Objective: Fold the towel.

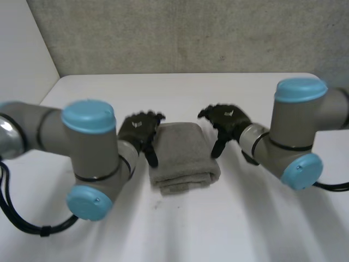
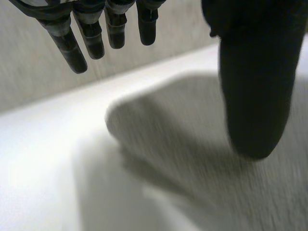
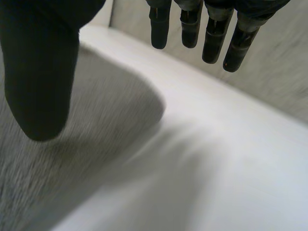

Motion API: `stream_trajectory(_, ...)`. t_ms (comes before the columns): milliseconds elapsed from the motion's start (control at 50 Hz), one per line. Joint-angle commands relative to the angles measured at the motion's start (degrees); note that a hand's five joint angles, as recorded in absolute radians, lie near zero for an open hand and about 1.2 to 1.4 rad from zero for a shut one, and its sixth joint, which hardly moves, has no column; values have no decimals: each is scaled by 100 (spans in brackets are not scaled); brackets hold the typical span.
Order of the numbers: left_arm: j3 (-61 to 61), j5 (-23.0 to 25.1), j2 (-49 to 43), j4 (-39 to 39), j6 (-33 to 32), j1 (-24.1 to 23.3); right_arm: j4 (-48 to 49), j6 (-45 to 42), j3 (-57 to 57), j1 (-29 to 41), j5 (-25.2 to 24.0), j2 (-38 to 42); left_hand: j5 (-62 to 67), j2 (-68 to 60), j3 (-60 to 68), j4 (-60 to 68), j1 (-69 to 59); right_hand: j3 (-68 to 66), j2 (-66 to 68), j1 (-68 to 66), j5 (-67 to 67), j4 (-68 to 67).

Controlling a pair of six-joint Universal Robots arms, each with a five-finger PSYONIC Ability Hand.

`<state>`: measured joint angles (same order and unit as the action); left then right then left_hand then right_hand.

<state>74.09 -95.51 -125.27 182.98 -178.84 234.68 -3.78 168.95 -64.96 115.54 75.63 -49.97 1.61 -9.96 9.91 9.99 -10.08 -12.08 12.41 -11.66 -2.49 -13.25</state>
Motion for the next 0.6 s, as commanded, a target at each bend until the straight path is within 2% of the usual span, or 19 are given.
stream_trajectory(20,-122,-2,1233,-43,7,7,229,94,-280,-5,699,-1217,-72,-93,98,89,-81,208,-241,166,249,325)
stream_trajectory(60,-184,-2,1784,-191,-1,121,369,129,-420,-22,1110,-1786,-39,-126,131,123,-114,208,-241,166,249,325)
stream_trajectory(80,-184,-2,1786,-192,-1,122,369,130,-421,-22,1112,-1788,-38,-127,131,123,-114,208,-241,166,249,325)
stream_trajectory(120,-245,-2,2250,-455,-1,445,404,112,-543,-31,1410,-2217,12,-177,181,173,-164,208,-241,166,249,325)
stream_trajectory(180,-272,6,2472,-623,7,640,404,112,-596,-57,1508,-2412,46,-211,215,207,-198,208,-241,166,249,325)
stream_trajectory(220,-307,24,2752,-973,16,955,369,77,-754,-136,1604,-2771,46,-211,216,207,-199,208,-241,166,249,325)
stream_trajectory(280,-298,50,2885,-1202,34,1070,325,59,-903,-233,1605,-2974,12,-177,182,174,-165,208,-241,166,249,325)
stream_trajectory(600,-228,165,2885,-1282,16,1053,273,33,-1080,-242,1552,-3036,-156,-9,14,5,3,208,-241,166,249,325)
